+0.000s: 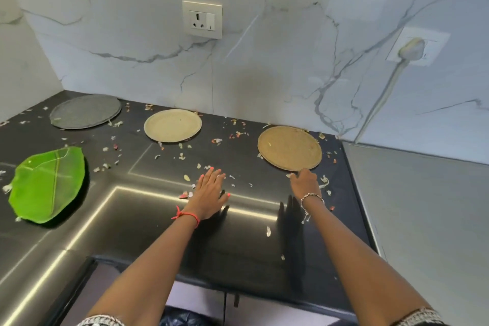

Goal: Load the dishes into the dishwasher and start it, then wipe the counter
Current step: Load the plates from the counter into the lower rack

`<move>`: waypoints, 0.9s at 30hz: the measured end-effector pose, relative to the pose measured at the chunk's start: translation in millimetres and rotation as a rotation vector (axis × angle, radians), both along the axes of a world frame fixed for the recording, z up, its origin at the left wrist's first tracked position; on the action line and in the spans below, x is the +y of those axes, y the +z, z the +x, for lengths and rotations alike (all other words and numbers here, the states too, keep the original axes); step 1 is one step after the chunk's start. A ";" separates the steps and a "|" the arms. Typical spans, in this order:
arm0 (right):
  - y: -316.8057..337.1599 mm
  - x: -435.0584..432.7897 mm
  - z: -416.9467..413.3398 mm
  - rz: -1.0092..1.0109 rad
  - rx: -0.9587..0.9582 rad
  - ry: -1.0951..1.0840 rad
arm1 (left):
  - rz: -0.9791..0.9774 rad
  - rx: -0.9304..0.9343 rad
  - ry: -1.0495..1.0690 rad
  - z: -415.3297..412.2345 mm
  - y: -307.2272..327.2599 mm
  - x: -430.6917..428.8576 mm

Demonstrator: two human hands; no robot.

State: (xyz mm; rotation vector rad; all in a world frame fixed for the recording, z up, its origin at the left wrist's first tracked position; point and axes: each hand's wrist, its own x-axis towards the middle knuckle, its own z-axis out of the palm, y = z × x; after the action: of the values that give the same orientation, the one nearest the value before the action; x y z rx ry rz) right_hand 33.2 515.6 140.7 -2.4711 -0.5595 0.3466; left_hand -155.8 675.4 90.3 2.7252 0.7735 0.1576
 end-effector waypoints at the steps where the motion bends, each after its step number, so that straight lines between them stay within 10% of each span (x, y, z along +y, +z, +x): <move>1: -2.4 4.9 7.1 0.008 0.022 -0.040 | -0.001 0.013 -0.013 5.9 -0.4 6.2; 20: -27.7 70.4 97.9 -0.108 0.173 -0.513 | 0.035 0.029 0.017 74.1 -43.3 89.4; 27: -28.2 68.2 100.4 0.444 0.354 -0.818 | 0.050 0.023 0.020 74.1 -41.1 88.6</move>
State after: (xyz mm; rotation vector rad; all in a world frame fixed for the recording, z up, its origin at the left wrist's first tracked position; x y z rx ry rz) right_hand 133.6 583.8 112.5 -1.9327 0.4766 0.2697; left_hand -81.8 763.9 49.3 2.7715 0.8137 0.1526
